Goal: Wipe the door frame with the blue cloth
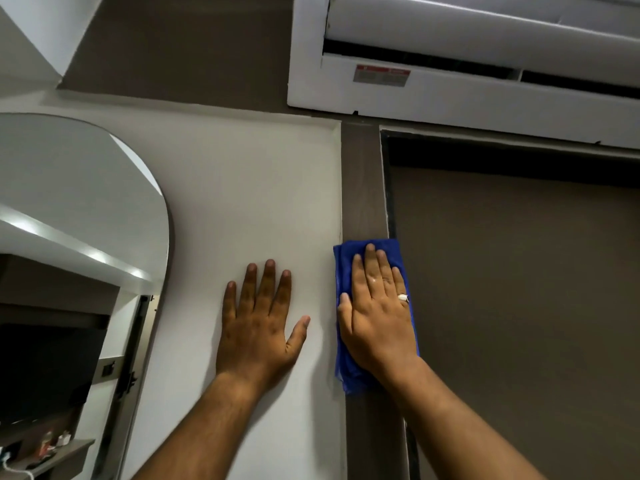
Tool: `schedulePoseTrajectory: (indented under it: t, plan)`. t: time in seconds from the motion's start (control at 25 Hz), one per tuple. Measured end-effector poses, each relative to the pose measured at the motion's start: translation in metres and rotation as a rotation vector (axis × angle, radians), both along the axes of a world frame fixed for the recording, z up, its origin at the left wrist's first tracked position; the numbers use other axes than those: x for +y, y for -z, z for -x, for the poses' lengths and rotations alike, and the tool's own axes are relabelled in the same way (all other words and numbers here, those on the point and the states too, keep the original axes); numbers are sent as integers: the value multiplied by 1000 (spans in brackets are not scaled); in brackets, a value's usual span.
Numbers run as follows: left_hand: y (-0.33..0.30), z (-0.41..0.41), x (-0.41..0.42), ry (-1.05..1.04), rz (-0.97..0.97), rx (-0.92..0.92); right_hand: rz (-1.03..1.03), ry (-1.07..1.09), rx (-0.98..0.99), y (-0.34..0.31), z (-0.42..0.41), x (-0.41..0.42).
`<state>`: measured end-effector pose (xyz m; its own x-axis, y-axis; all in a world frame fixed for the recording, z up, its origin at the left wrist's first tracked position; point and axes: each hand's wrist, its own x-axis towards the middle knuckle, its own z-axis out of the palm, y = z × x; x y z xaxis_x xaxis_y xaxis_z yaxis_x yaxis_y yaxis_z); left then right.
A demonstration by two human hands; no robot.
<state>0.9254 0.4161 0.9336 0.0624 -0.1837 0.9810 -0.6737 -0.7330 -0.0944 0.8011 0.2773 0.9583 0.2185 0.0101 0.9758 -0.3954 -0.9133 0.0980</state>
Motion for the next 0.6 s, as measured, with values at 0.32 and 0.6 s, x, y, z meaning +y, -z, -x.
schedulePoseTrajectory:
  t: [0.32, 0.6]
  plan:
    - [-2, -9, 4, -1, -36, -60, -16, -5, -44, -154, -8, -8]
    - [-2, -4, 5, -31, -48, -30, 24, -72, 21, -74, -4, -2]
